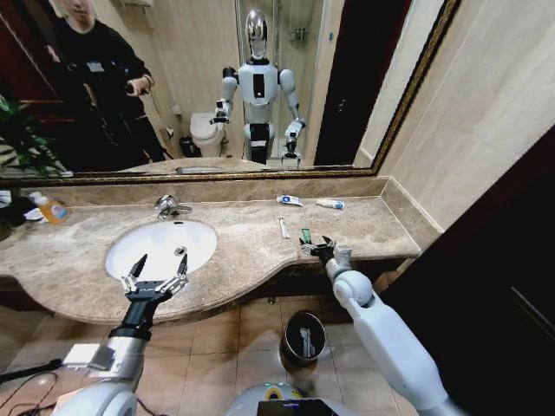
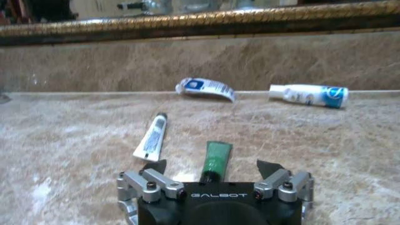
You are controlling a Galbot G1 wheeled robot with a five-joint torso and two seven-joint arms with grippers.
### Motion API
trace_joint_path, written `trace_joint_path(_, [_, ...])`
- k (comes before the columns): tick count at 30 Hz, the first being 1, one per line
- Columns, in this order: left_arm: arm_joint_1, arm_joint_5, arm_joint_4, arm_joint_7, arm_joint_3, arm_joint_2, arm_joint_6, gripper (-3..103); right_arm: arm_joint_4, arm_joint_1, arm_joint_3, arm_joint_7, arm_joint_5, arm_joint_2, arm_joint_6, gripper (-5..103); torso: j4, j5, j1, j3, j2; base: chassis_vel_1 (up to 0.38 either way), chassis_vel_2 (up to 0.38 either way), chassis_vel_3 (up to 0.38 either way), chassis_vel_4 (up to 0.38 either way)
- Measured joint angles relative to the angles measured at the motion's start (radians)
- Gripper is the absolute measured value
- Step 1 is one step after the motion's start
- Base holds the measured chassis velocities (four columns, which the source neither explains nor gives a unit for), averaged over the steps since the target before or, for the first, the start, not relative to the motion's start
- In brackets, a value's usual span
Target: Pick up the trash from the sink and place it in the trash bin.
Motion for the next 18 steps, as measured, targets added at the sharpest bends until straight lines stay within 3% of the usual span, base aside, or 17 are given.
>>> trace_joint_path(7, [0.000, 0.000, 0.000, 0.000, 0.000, 0.000, 0.000, 100, -0.031, 0.006, -0.015, -0.004, -0.021, 0.008, 0.012, 78, 0.0000, -0.0001, 0.000, 0.000, 0.000, 0.000, 0.000, 0.000, 0.000])
trace_joint_path(12, [0.000, 0.000, 0.000, 0.000, 0.000, 0.000, 0.000, 100, -0.041, 0.000, -0.022, -0.004, -0.044, 0.015, 0.031, 56, 0.0000, 0.0000, 0.000, 0.000, 0.000, 0.000, 0.000, 0.000, 0.000])
trace_joint_path(13, [0.000, 0.000, 0.000, 0.000, 0.000, 0.000, 0.000, 100, -0.041, 0.000, -0.022, -0.004, -0.044, 0.015, 0.031, 56, 0.0000, 0.0000, 0.000, 0.000, 0.000, 0.000, 0.000, 0.000, 0.000])
trace_joint_path(17, [0.000, 0.000, 0.000, 0.000, 0.000, 0.000, 0.000, 100, -0.037, 0.001, -0.023, 0.008, -0.052, 0.021, 0.039, 34, 0.0000, 0.0000, 0.000, 0.000, 0.000, 0.000, 0.000, 0.000, 0.000])
trace_joint_path(18, [0.000, 0.000, 0.000, 0.000, 0.000, 0.000, 0.000, 100, -0.037, 0.001, -0.023, 0.008, -0.052, 0.021, 0.039, 34, 0.0000, 0.0000, 0.000, 0.000, 0.000, 0.000, 0.000, 0.000, 0.000])
